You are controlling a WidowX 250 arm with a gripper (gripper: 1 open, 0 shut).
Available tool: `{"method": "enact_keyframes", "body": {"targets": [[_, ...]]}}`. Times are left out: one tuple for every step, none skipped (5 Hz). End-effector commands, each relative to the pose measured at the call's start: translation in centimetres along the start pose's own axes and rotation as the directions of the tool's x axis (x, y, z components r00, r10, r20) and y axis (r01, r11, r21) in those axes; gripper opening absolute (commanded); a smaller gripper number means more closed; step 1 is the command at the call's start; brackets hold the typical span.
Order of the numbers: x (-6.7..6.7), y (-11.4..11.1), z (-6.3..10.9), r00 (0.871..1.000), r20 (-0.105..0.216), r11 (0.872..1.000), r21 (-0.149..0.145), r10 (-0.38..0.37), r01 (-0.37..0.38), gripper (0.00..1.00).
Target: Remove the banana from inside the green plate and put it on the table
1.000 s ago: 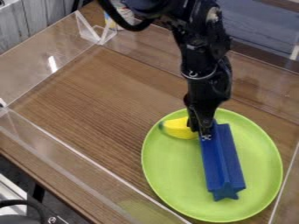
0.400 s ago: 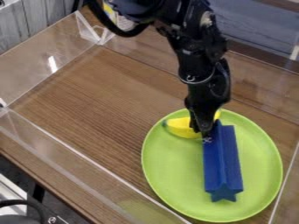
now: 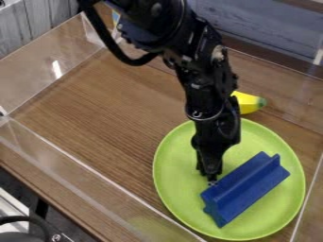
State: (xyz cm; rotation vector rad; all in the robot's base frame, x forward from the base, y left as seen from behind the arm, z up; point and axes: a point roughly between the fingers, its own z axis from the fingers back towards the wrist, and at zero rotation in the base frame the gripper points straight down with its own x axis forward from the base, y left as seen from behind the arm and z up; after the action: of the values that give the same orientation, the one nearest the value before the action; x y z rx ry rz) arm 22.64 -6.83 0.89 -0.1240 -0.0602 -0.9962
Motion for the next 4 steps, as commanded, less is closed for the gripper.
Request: {"method": "enact_keyframes", "body": {"targets": [[-2.3,-1.9,-0.2,0.997,-0.074,0.997,-0.071,0.021,-0.026,0.0],[-2.2,-1.8,0.5,0.997,-0.072,0.997,-0.07,0.023,-0.028,0.0],[-2.1,-1.8,1.0,0.997,-0.071,0.997,-0.07,0.023,-0.028,0.0],[-2.1,-1.7,1.4,0.997,-0.069,0.997,-0.068,0.024,-0.029,0.0]]}}
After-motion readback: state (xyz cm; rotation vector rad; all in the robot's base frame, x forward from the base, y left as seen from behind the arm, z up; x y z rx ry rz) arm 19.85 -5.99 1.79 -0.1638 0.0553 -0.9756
